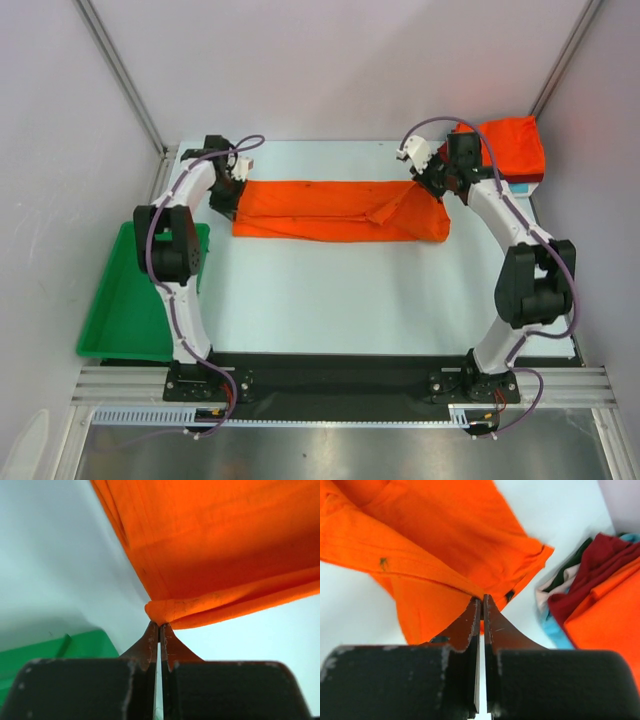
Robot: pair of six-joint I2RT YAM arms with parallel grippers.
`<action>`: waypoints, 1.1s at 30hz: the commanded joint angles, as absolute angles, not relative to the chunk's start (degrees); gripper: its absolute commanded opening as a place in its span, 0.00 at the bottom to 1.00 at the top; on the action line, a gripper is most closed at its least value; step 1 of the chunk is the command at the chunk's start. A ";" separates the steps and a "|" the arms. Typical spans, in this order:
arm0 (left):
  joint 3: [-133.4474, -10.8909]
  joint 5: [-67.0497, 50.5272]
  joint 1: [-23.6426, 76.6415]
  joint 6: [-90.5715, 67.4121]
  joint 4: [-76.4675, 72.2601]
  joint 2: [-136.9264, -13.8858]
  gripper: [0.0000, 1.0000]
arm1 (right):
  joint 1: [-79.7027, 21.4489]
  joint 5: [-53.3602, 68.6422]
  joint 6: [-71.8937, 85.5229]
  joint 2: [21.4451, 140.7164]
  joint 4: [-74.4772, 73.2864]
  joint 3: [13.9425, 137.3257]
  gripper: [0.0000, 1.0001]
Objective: Fold and stack the t-shirts
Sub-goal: Fold the tshirt
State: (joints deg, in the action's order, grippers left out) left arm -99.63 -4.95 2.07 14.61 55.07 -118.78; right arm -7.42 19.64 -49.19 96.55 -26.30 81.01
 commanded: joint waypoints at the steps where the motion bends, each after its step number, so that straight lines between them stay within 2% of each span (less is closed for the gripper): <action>1: -106.77 -2.03 2.11 15.38 55.11 -122.86 0.00 | -7.03 20.04 -47.38 101.23 -22.07 86.04 0.00; 2: -109.57 -1.41 2.11 15.55 55.28 -124.00 0.01 | -6.94 19.95 -46.68 103.86 -20.76 88.05 0.00; 3: -110.90 -0.71 2.11 15.64 55.54 -125.84 0.09 | -6.94 19.26 -46.23 105.71 -20.66 89.28 0.00; 5: -113.80 1.39 2.37 15.56 55.29 -126.39 0.36 | -7.64 17.50 -45.79 108.18 -22.14 93.92 0.09; 7: -114.78 -0.95 2.46 15.47 54.85 -124.21 0.40 | -7.74 16.44 -44.04 108.38 -20.93 94.48 0.22; 10: -114.35 -0.26 3.95 16.43 53.61 -120.43 0.45 | -7.56 16.70 -42.36 104.51 -19.86 91.24 0.35; 15: -106.89 -3.24 5.97 16.44 52.91 -117.25 0.42 | -7.65 19.24 -43.06 102.74 -24.42 87.19 0.37; 18: -102.66 -6.23 6.94 16.61 52.30 -117.42 0.38 | -7.56 21.96 -42.89 105.02 -28.99 89.02 0.35; 25: -106.34 -7.91 7.38 16.70 54.05 -123.74 0.28 | -8.87 28.30 -42.27 113.11 -39.54 96.76 0.29; 33: -104.51 -3.87 7.38 16.70 54.14 -126.83 0.26 | -10.72 29.53 -43.86 119.08 -42.54 100.19 0.26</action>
